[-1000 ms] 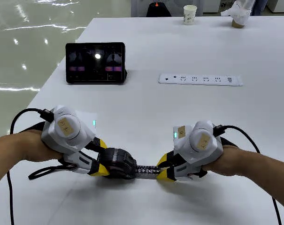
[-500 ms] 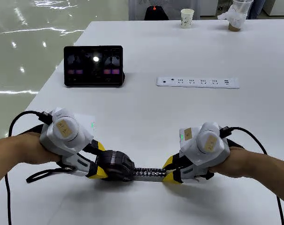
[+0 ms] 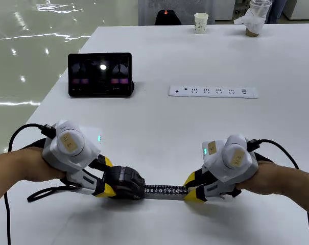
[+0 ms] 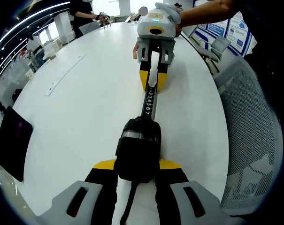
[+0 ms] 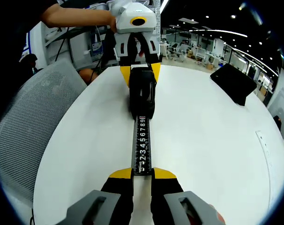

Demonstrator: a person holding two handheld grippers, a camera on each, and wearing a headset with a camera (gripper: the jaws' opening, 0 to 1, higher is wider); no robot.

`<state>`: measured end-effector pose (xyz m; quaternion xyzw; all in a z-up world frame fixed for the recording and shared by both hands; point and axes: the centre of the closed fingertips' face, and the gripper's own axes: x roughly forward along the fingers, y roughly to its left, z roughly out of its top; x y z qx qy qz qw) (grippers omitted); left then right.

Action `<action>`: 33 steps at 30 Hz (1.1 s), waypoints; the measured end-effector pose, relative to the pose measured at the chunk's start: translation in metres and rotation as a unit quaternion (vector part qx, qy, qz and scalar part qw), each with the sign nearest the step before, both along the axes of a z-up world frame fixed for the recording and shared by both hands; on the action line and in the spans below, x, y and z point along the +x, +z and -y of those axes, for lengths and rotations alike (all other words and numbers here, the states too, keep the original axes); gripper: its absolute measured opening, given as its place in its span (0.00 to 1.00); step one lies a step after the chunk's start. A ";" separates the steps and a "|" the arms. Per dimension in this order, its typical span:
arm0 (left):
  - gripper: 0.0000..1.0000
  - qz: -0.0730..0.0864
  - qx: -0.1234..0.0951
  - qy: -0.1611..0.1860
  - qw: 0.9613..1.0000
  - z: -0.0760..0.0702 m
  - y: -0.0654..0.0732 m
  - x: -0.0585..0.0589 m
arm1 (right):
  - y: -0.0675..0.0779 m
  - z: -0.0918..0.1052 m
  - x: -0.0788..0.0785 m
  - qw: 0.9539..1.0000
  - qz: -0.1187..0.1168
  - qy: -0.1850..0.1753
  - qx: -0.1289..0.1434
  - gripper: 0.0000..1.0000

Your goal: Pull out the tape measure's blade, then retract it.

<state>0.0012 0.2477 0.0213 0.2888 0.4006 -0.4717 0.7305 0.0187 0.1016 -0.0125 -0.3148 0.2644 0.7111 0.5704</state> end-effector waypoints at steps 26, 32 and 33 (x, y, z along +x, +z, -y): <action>0.25 -0.004 -0.003 0.008 1.000 0.000 0.000 0.000 | 0.001 0.045 0.012 1.000 0.012 -0.015 -0.019 0.10; 0.25 -0.004 -0.005 0.009 1.000 0.000 0.000 0.001 | 0.000 0.055 0.014 0.999 0.012 -0.020 -0.025 0.10; 0.25 -0.004 -0.005 0.009 1.000 0.000 0.000 0.001 | 0.000 0.057 0.014 0.999 0.012 -0.020 -0.026 0.10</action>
